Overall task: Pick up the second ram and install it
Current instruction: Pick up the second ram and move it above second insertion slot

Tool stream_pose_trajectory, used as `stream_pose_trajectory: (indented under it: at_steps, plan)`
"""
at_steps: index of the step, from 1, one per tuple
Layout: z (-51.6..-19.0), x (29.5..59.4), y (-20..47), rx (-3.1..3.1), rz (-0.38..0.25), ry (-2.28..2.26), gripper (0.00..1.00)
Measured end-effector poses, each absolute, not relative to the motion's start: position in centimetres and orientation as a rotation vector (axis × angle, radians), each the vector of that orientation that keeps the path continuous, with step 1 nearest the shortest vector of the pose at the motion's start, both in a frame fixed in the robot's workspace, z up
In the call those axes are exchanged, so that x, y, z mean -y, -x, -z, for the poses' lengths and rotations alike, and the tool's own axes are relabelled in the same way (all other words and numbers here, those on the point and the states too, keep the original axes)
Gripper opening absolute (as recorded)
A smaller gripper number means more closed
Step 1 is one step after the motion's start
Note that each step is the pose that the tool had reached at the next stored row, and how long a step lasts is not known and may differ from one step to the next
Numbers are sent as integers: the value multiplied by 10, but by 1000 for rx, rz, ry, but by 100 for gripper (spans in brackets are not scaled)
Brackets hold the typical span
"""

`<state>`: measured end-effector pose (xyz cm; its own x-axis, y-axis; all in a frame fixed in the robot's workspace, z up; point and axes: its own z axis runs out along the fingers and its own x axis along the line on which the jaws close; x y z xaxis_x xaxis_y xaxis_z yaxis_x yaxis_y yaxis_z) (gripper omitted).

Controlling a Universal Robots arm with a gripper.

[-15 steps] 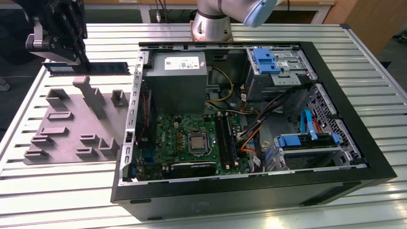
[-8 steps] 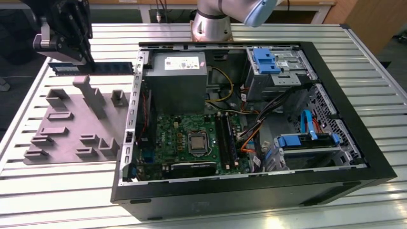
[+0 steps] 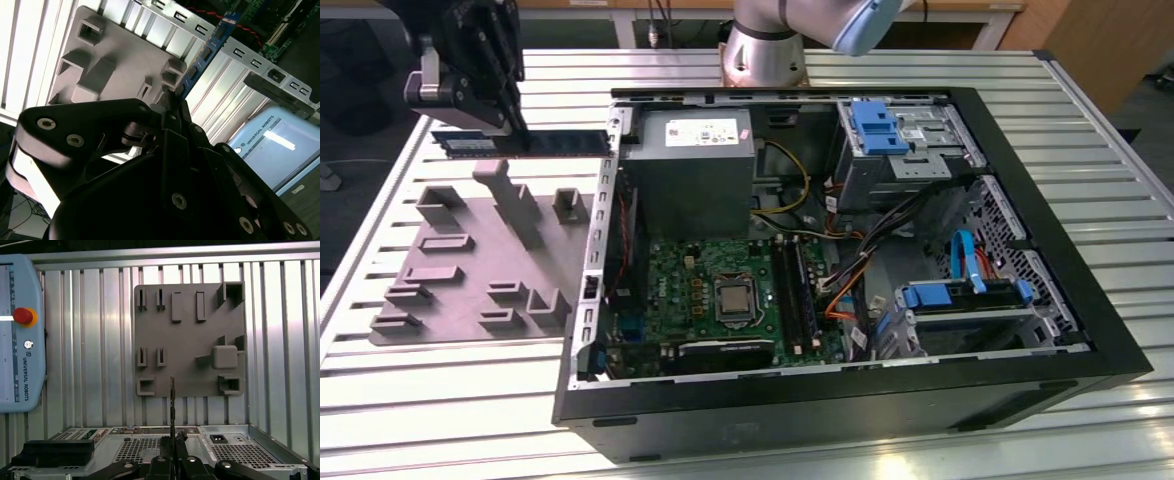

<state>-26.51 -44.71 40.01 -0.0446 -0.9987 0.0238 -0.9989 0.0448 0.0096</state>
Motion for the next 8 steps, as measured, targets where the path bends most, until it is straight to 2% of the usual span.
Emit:
stream_pose_trajectory:
  at_steps: [8]
  plan:
    - [-400,447,257,2253,-15,-2155,14]
